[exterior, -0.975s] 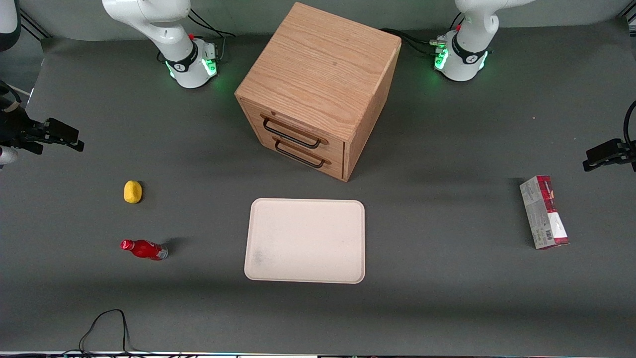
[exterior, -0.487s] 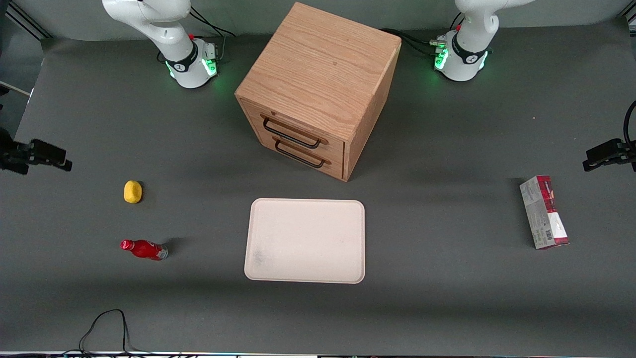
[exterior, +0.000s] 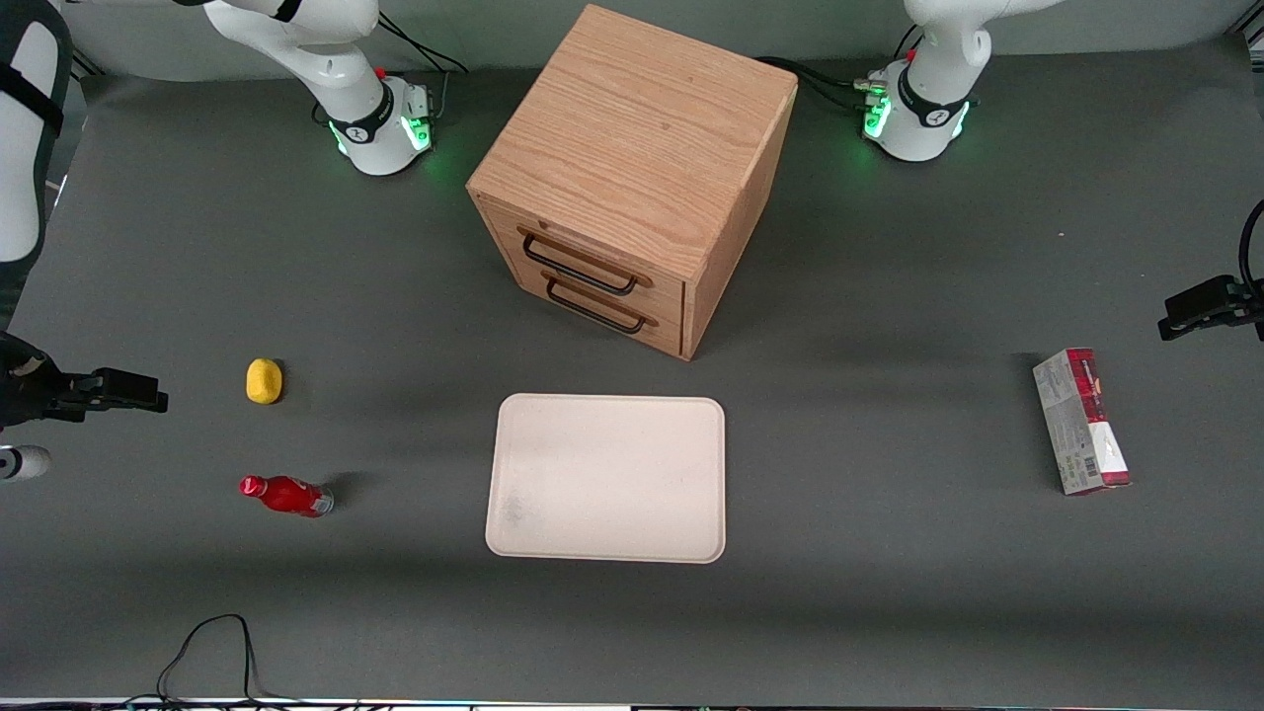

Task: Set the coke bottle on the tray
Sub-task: 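Move the right gripper down over the red Coca-Cola bottle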

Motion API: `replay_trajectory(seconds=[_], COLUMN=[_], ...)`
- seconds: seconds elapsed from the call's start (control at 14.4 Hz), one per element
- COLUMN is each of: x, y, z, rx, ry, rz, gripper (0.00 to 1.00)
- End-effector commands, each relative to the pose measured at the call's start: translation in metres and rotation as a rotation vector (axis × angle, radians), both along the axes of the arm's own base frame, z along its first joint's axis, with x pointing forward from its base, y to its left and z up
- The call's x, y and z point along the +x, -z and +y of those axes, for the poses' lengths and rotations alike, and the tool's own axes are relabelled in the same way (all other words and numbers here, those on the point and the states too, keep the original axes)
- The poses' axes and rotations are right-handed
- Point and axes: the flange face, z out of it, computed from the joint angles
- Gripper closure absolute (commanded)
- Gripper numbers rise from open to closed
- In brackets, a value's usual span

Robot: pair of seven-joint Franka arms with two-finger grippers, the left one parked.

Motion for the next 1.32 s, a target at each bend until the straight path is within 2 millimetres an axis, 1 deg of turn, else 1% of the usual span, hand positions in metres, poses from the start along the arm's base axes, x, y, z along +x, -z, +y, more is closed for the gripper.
replay_trajectory(seconds=[0.0, 0.07, 0.14, 0.42, 0.7, 0.77, 0.97, 1.25], x=[0.008, 0.013, 0.017, 0.036, 0.054, 0.055, 0.049, 0.043], y=[-0.003, 0.003, 0.023, 0.082, 0.141, 0.152, 0.196, 0.232], z=[-0.003, -0.003, -0.002, 0.004, 0.005, 0.005, 0.007, 0.008], rx=[-0.011, -0.012, -0.009, -0.009, 0.003, 0.022, 0.029, 0.028], ry=[-0.028, -0.027, -0.027, -0.028, -0.022, -0.013, -0.009, -0.010], rz=[-0.035, -0.046, -0.031, -0.099, -0.092, -0.092, -0.070, -0.065], gripper=[0.00, 0.00, 0.00, 0.00, 0.00, 0.00, 0.00, 0.00])
